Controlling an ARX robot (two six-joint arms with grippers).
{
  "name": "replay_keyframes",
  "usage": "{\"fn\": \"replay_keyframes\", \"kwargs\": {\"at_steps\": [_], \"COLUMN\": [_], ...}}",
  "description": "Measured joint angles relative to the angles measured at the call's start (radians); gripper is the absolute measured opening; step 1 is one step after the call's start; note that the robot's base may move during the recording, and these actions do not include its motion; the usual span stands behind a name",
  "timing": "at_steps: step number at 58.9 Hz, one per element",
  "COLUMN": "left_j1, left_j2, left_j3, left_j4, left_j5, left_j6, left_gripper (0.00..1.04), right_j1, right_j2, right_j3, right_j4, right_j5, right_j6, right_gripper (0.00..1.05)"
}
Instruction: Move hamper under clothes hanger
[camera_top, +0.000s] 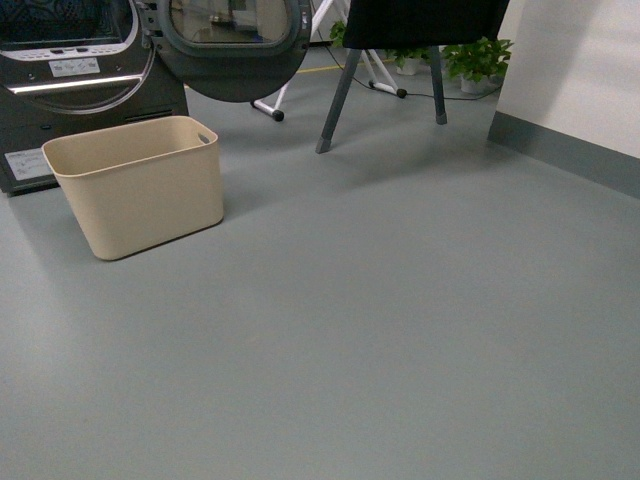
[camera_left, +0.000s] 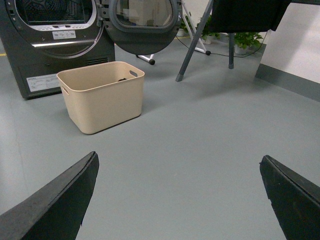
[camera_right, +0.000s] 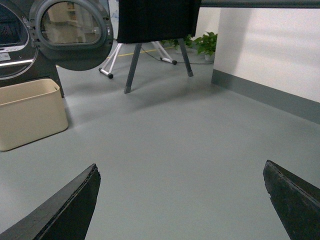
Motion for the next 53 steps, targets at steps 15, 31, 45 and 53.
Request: {"fn": "replay_keyframes", "kwargs": {"at_steps": [15, 31, 45, 53], "left_j1": [0.000, 0.000, 0.000, 0.000], "left_j2": [0.000, 0.000, 0.000, 0.000], "left_j3": [0.000, 0.000, 0.000, 0.000], "left_j4": [0.000, 0.000, -0.001, 0.000], "left_j5": [0.000, 0.000, 0.000, 0.000], "left_j6": [0.000, 0.000, 0.000, 0.000], "left_gripper": [0.98, 0.98, 0.98, 0.98], "right_j1": [0.000, 0.000, 0.000, 0.000], "right_j2": [0.000, 0.000, 0.000, 0.000], "right_j3": [0.000, 0.000, 0.000, 0.000], "right_j4": [0.000, 0.000, -0.001, 0.000], "right_j5": [-0.001, 0.001, 0.001, 0.001], "right_j6": [0.000, 0.000, 0.000, 0.000], "right_gripper": [0.97, 0.97, 0.97, 0.97]}}
